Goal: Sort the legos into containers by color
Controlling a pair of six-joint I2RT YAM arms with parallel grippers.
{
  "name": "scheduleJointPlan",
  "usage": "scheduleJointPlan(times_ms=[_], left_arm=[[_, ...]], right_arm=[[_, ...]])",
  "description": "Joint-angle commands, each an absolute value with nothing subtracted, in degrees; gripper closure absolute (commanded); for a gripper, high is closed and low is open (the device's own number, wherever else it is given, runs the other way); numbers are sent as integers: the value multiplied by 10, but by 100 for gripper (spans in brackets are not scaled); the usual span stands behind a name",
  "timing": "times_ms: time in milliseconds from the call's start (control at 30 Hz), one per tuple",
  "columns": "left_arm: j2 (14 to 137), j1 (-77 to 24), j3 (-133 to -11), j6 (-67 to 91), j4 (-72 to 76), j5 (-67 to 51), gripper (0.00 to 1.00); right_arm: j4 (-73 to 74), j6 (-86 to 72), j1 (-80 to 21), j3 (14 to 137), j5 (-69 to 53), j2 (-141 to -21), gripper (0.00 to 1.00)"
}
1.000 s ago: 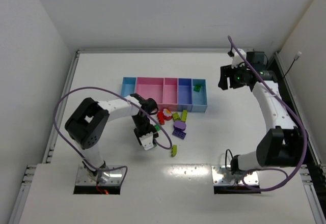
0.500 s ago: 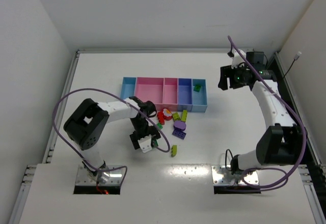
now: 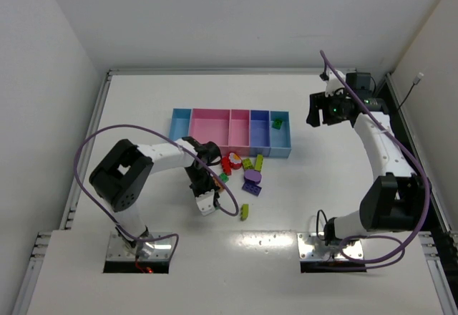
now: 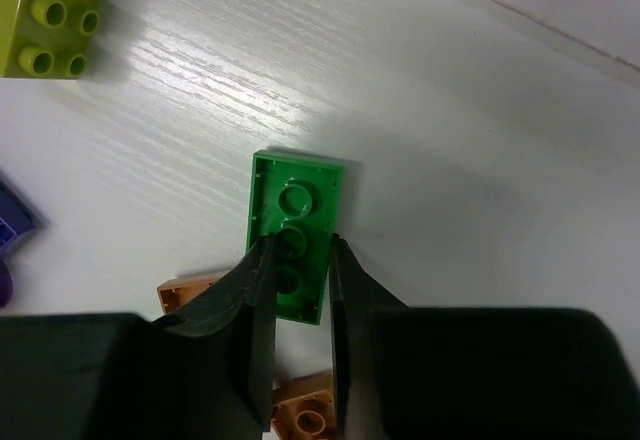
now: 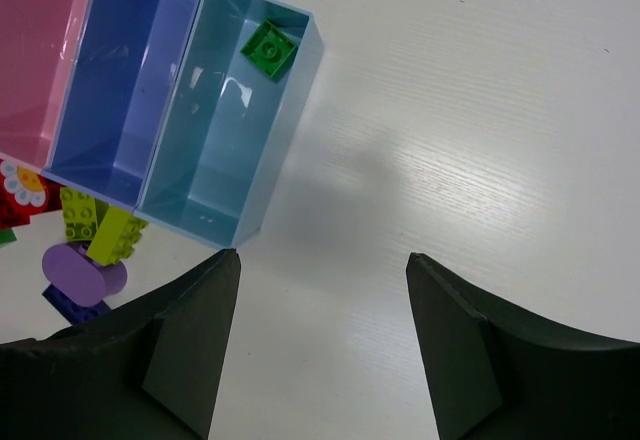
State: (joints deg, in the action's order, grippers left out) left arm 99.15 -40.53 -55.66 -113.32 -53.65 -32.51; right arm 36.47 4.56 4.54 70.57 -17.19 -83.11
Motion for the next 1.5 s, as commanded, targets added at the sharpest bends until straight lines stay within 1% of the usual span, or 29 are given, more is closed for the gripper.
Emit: scheduleJointPlan(times_ms=[0, 100, 233, 433, 533, 567, 600, 633, 667, 733, 767, 867, 900, 967, 1000, 1033, 1067, 1100, 1167, 1233, 1300, 1467], left_arm=[[984, -414, -551, -1282, -514, -336, 94], [964, -414, -551, -1262, -505, -348, 100], [926, -401, -551, -1221, -494, -386, 100], [854, -390, -600, -1172, -519, -454, 100], [840, -396, -636, -1076, -485, -504, 100], [840, -404, -650, -999, -468, -510, 100], [840, -404, -672, -949, -440, -524, 100], [846, -411, -682, -894, -375, -524, 100], [859, -411, -702, -825, -349, -524, 100], [879, -417, -723, -740, -258, -512, 100], [892, -423, -740, -668, -237, -505, 100], [974, -423, -846, -569, -207, -486, 100], [1029, -423, -919, -502, -207, -481, 100], [1083, -423, -993, -406, -207, -474, 100], [1109, -423, -1065, -375, -201, -468, 100], [1135, -423, -1100, -344, -201, -468, 100], [1189, -423, -1137, -312, -201, -468, 100], [1217, -423, -1205, -240, -195, -468, 100], [1279, -409, -1258, -148, -180, -475, 100], [1289, -409, -1272, -111, -155, -469, 100], [1296, -409, -1250, -94, -114, -455, 100], [1301, -397, -1215, -50, -99, -436, 100]], right_arm=[[352, 49, 53, 703, -184, -827, 30], [352, 49, 53, 703, -184, -822, 30], [352, 49, 53, 703, -189, -822, 30], [347, 38, 53, 703, -194, -822, 30], [335, 18, 53, 703, -186, -816, 24], [335, 11, 53, 703, -181, -816, 18], [327, -3, 53, 703, -176, -816, 16], [319, -13, 53, 703, -176, -816, 13], [314, -24, 60, 703, -165, -816, 8], [305, -55, 68, 698, -143, -816, 2], [305, -65, 68, 698, -136, -816, 0], [299, -87, 80, 703, -122, -816, 0], [299, -87, 86, 703, -122, -816, 0], [299, -87, 93, 703, -129, -816, 0], [299, -87, 93, 703, -134, -816, 0], [299, -92, 99, 703, -134, -810, 0], [299, -92, 105, 703, -141, -810, 0], [299, -92, 105, 703, -142, -810, 0], [305, -92, 112, 709, -148, -810, 0], [305, -92, 117, 709, -153, -810, 0], [310, -92, 122, 715, -153, -810, 0], [310, -87, 127, 715, -166, -810, 0]])
